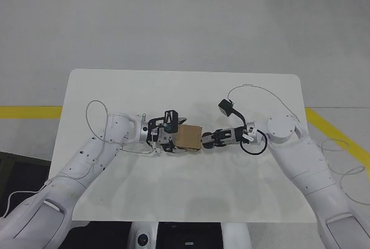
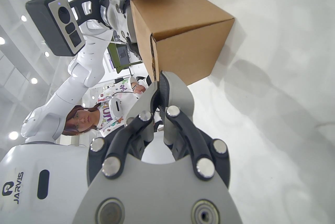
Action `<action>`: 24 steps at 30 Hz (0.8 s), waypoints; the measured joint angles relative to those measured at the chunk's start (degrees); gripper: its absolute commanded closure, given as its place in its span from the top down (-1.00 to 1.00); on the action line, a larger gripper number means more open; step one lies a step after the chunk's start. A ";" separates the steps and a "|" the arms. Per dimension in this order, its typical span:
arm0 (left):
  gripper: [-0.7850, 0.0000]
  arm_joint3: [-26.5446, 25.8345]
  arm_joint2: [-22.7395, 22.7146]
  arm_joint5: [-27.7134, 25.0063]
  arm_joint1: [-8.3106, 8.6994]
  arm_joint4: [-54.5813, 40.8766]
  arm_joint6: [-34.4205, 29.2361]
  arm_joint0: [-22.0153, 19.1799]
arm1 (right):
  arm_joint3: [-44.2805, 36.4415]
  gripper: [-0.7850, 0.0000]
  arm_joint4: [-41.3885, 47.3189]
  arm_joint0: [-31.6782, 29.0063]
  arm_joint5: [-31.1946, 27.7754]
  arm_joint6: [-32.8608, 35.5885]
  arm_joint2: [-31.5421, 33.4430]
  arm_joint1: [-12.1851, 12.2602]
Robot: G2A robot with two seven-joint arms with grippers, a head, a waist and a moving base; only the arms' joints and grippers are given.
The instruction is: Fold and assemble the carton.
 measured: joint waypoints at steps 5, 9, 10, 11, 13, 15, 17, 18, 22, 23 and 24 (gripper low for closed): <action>1.00 -0.03 -0.08 0.00 -0.01 0.01 -0.03 0.04 | 0.50 -1.00 0.42 1.04 -0.13 0.11 -1.53 -0.59; 1.00 0.00 -0.04 0.00 -0.01 -0.07 -0.09 0.07 | 1.35 -1.00 0.85 1.90 -0.56 -0.02 -2.41 -1.03; 1.00 0.01 -0.04 0.00 -0.01 -0.10 -0.11 0.07 | 1.59 -1.00 0.92 2.07 -0.66 -0.02 -2.52 -1.09; 1.00 0.03 -0.04 0.00 -0.01 -0.12 -0.14 0.07 | 1.91 -1.00 0.95 2.27 -0.83 0.03 -2.59 -1.15; 1.00 0.11 -0.10 0.00 0.01 -0.11 -0.17 0.02 | 2.38 -1.00 0.96 2.47 -1.00 0.11 -2.50 -1.15; 1.00 0.17 -0.17 0.00 0.05 -0.06 -0.16 0.01 | 2.72 -1.00 0.90 2.47 -1.17 0.13 -2.12 -1.03; 1.00 0.24 -0.29 0.00 0.12 -0.06 -0.07 -0.01 | 2.76 -0.90 0.75 2.24 -1.23 0.12 -1.53 -0.81; 1.00 0.20 -0.37 0.00 0.18 -0.06 -0.02 -0.04 | 2.67 -0.74 0.65 2.12 -1.23 0.11 -1.21 -0.69; 1.00 -0.79 -0.81 0.00 0.80 0.41 1.07 -0.13 | 1.91 -0.26 0.18 1.50 -1.24 -0.09 0.46 -0.07; 1.00 -1.23 -0.84 0.00 1.14 1.01 1.88 -0.10 | 1.56 -0.22 -0.08 1.33 -1.40 -0.23 0.98 0.13; 1.00 -1.57 -0.81 0.00 1.44 1.52 2.65 -0.06 | 1.25 -0.15 -0.30 1.20 -1.57 -0.33 1.36 0.27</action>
